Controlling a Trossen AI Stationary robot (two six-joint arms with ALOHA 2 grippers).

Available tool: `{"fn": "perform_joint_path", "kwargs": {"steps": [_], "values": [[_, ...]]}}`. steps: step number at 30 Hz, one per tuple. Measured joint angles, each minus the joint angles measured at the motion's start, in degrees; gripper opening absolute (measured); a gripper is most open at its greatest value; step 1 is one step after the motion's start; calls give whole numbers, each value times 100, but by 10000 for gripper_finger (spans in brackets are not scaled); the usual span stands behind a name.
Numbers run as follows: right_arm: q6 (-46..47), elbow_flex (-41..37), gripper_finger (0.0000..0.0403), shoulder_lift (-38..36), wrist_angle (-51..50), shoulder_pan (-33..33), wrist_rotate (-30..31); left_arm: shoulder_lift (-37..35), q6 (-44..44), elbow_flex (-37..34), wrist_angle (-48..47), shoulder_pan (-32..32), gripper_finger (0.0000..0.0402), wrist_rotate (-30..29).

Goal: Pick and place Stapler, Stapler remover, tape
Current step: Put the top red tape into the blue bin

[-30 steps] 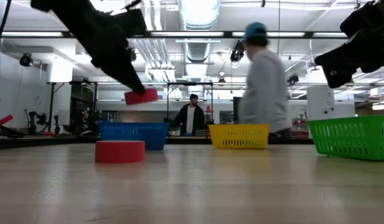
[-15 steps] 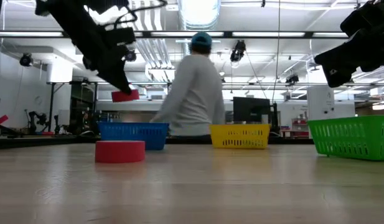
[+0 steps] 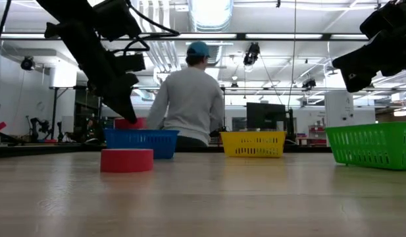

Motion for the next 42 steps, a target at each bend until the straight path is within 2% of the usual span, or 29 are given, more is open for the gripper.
{"fn": "perform_joint_path", "kwargs": {"steps": [12, 25, 30, 35, 42], "values": [[9, 0, 8, 0, -11, 2, -4, 427, -114, 0, 148, 20, 49, -4], [5, 0, 8, 0, -9, 2, -4, 503, -181, 2, 172, 58, 51, 17], [4, 0, 8, 0, -4, 2, -4, 503, -194, 2, 173, 148, 48, 471], [4, 0, 8, 0, -4, 0, -2, 503, -204, 2, 173, 192, 53, 506], [4, 0, 8, 0, -4, 2, -4, 503, -206, -26, 208, 336, 51, 889]]}}
